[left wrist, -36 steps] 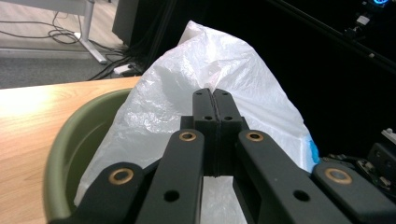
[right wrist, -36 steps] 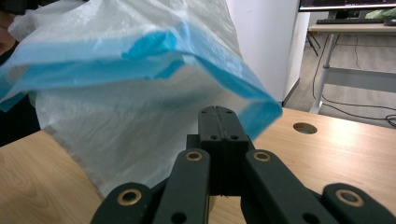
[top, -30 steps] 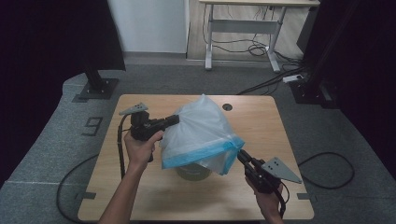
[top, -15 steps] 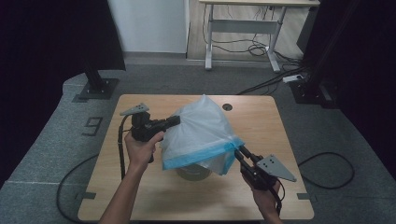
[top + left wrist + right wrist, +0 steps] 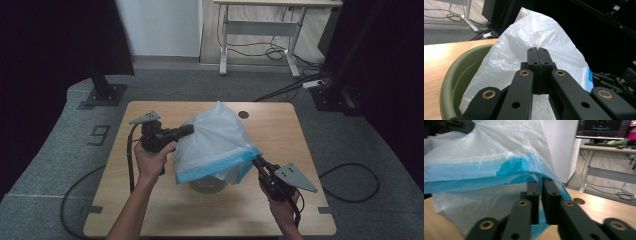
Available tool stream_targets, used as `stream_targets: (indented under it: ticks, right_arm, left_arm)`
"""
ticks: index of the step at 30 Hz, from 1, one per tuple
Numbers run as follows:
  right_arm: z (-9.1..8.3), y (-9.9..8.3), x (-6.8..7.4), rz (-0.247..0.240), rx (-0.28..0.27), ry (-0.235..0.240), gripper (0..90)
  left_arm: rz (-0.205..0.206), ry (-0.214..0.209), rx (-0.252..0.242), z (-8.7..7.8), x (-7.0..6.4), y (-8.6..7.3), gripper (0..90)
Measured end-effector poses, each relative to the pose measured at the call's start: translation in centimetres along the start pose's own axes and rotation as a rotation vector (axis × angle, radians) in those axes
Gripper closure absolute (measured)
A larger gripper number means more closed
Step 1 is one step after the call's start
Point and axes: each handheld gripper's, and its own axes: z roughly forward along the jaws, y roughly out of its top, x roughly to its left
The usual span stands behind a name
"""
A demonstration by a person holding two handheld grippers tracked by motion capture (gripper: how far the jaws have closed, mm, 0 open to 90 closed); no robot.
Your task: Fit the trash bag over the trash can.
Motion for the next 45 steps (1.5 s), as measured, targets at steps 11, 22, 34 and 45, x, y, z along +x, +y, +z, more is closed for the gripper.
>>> stream_targets:
  ticks: [11,22,34,45]
  right_arm:
    - [-0.5,-1.7,-1.5,0.033,0.040,-0.014,88.9]
    - [-4.2,-4.0,-2.8,0.013,0.059,-0.015,88.9]
    - [-5.9,-5.2,-1.6,-0.025,0.072,0.049,88.9]
    - [-3.4,-9.2,-0.8,-0.017,0.211,0.082,89.0]
  left_arm:
    - [0.009,0.046,-0.069,-1.1,0.3,0.2,90.0]
    - [0.009,0.083,-0.082,-3.7,1.1,-1.9,90.0]
    - [-0.031,0.120,-0.053,-6.2,3.3,-6.4,90.0]
    - [-0.088,0.137,-0.032,-4.8,5.4,-7.4,90.0]
